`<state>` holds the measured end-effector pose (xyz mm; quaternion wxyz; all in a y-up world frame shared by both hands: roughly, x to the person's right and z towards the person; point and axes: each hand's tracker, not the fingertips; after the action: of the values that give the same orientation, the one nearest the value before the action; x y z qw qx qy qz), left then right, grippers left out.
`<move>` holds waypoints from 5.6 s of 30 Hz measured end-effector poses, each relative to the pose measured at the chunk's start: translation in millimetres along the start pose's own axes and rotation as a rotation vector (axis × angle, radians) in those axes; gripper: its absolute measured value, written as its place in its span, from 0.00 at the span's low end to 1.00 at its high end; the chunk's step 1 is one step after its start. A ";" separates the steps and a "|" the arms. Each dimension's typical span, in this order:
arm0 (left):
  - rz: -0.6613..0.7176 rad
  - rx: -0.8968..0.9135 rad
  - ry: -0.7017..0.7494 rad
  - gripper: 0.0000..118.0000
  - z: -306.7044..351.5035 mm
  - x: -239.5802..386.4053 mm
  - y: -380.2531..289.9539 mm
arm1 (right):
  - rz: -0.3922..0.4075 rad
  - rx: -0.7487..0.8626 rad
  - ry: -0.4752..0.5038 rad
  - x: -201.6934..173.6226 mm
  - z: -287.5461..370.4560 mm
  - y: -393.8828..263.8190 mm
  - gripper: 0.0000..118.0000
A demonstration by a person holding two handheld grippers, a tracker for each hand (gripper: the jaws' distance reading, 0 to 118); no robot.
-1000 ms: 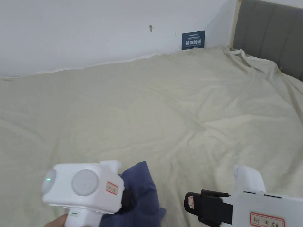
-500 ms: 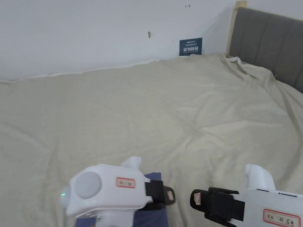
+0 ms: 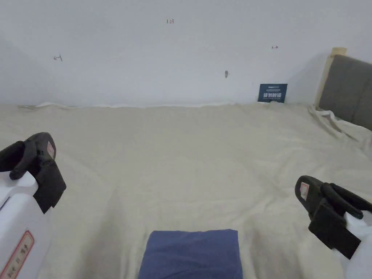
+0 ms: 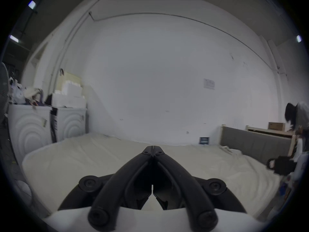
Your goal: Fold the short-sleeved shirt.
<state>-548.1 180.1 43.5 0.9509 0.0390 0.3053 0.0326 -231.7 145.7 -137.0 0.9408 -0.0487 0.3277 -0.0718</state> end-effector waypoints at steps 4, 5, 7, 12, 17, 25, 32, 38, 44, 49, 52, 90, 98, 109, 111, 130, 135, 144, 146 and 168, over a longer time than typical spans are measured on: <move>-0.110 0.146 0.105 0.00 15.3 -7.3 -39.3 | 0.120 0.156 -0.103 -6.1 -4.1 -36.4 0.00; -0.160 0.096 0.150 0.00 12.8 -6.0 -49.0 | 0.165 0.121 -0.143 -6.4 -7.7 -47.2 0.00; -0.151 0.061 0.161 0.00 15.5 -8.1 -65.8 | 0.174 0.096 -0.165 -9.7 -4.5 -58.1 0.00; -0.140 0.011 0.174 0.00 17.0 -14.5 -81.2 | 0.138 0.146 -0.178 -10.7 5.4 -55.3 0.00; -0.113 -0.027 0.174 0.00 12.0 -16.7 -83.5 | 0.133 0.158 -0.189 -10.7 7.7 -49.6 0.00; -0.095 -0.102 0.064 0.00 7.9 -23.1 -81.5 | 0.041 0.084 -0.035 -3.9 -15.9 -19.8 0.00; -0.027 -0.248 0.058 0.00 -2.8 -42.6 -94.3 | 0.069 -0.758 0.227 -3.8 -143.5 -59.0 0.00; 0.248 -0.621 -0.272 0.00 -39.2 -66.5 -113.4 | -0.263 -1.150 0.252 40.7 -194.2 -161.8 0.00; 0.448 -0.955 -0.510 0.00 -104.7 -67.6 -145.8 | -0.729 -1.085 0.316 98.3 -188.8 -197.3 0.00; 0.619 -1.270 -0.650 0.49 -175.1 -52.2 -187.3 | -0.704 -1.040 0.317 94.8 -171.6 -199.2 0.00; 0.581 -1.383 -0.710 0.98 -200.4 -44.9 -216.0 | -0.714 -1.042 0.296 93.1 -170.4 -197.2 0.00; 0.322 -1.429 -0.642 0.11 -205.2 20.4 -192.5 | -0.698 -0.931 0.304 92.1 -145.2 -173.4 0.00; 0.152 -1.339 -0.349 0.11 -203.9 -123.6 -119.9 | -0.624 -0.875 0.326 61.4 -127.3 -143.7 0.00; -0.403 -1.412 0.464 0.11 -246.5 -377.1 -111.1 | -0.490 -0.992 0.378 -34.8 -136.9 -135.3 0.00; -0.383 -1.400 0.494 0.15 -251.8 -391.9 -114.1 | -0.484 -0.999 0.376 -41.1 -134.3 -130.8 0.00; -0.145 -0.996 -0.184 0.00 -149.7 -144.7 -58.5 | -0.366 -0.765 0.236 -25.0 -107.8 -73.7 0.00; 0.031 -0.849 -0.367 0.00 -116.3 -58.8 -40.4 | -0.341 -0.626 0.219 -8.7 -78.2 -30.9 0.00; -0.270 -0.046 -0.033 0.00 -11.5 37.6 11.1 | -0.002 -0.054 0.068 -0.6 4.0 42.8 0.00; -0.264 0.021 0.036 0.00 1.0 46.9 12.7 | 0.060 0.121 0.036 -12.7 23.7 47.3 0.00; -0.128 0.020 -0.026 0.52 57.5 30.8 -28.4 | 0.206 0.270 -0.185 -33.3 51.2 -25.9 0.23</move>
<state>-488.5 151.3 69.7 0.9546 0.0291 0.2948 -0.0319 -228.2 128.0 -73.1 0.9673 0.1052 0.2303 -0.0136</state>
